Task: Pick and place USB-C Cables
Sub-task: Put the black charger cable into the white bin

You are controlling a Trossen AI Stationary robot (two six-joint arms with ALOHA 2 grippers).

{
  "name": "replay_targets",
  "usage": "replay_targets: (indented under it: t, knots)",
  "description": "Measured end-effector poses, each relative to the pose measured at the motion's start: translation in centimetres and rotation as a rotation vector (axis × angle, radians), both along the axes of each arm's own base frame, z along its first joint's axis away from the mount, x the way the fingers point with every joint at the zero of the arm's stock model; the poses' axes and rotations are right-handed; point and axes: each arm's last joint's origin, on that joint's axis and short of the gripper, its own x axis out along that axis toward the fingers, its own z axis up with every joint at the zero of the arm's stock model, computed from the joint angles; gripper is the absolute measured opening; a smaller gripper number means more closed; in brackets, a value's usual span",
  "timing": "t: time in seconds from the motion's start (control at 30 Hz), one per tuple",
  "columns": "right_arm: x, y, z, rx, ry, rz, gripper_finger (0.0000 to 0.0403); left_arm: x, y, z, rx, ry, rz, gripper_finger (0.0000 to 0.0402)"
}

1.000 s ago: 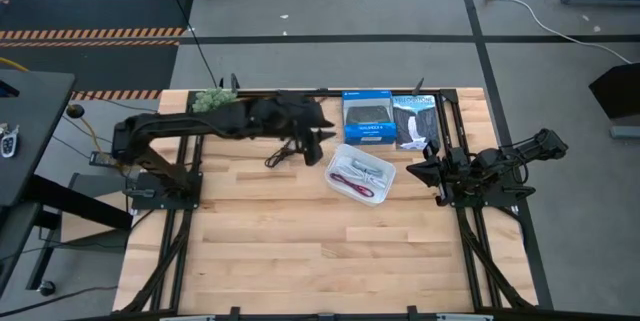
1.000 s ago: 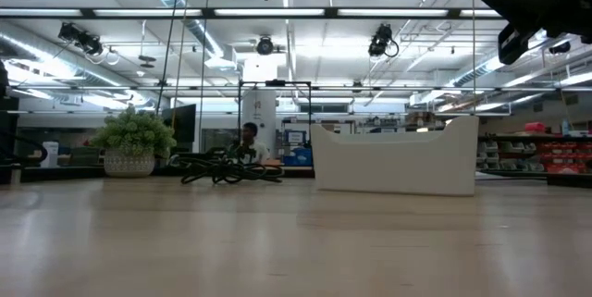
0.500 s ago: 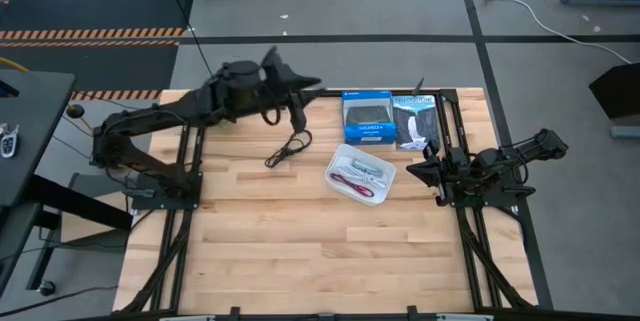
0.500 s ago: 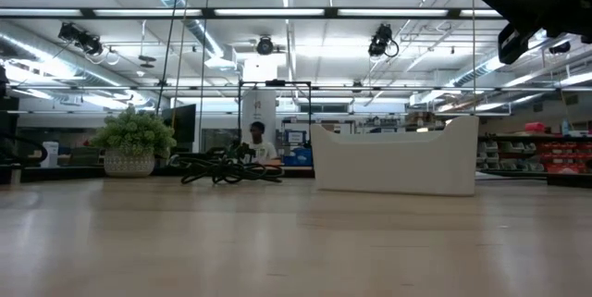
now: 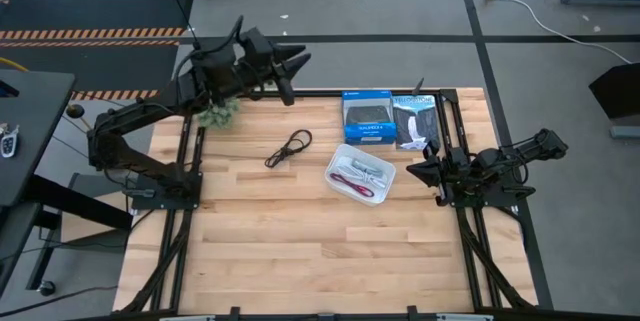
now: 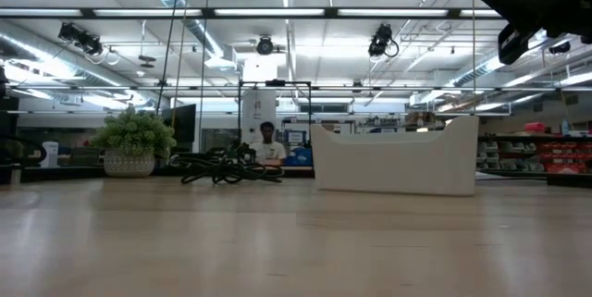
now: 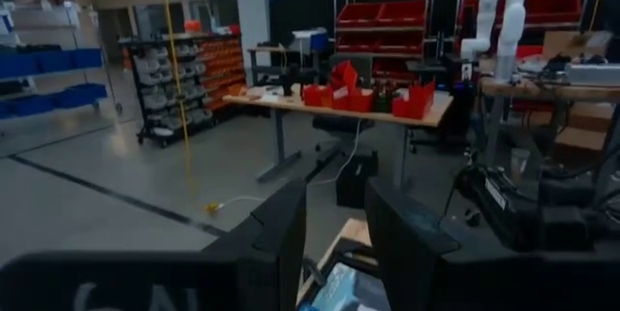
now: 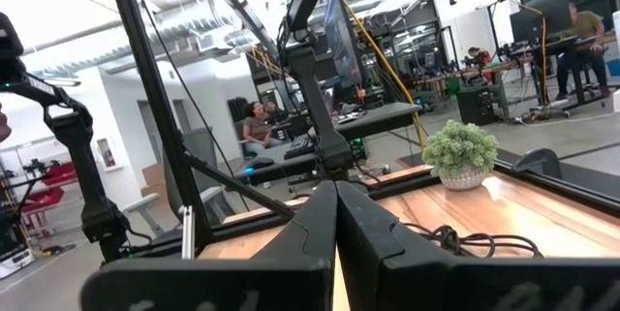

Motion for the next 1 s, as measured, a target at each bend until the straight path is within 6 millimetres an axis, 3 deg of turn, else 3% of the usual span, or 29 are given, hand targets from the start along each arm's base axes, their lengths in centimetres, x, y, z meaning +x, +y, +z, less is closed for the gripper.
replay_targets:
  t: [0.37,0.5,0.77,1.0]
  knots:
    - [0.0,0.0,0.0,0.0,0.0,-0.001,0.0014,-0.7,1.8,0.3,-0.103,-0.101,0.057,0.0116]
    - [0.0,0.0,0.0,0.001,-0.001,-0.001,0.0014,-1.0,2.2,0.2,-0.135,-0.11,0.154,0.0116]
    - [0.0,0.0,0.0,0.0,0.0,-0.001,0.0014,-1.1,2.9,-2.3,-0.179,0.114,0.382,0.0116]
    - [0.0,0.0,0.0,0.001,0.0,-0.002,0.0014,-0.8,3.8,-5.2,-0.26,0.326,0.439,0.0116]
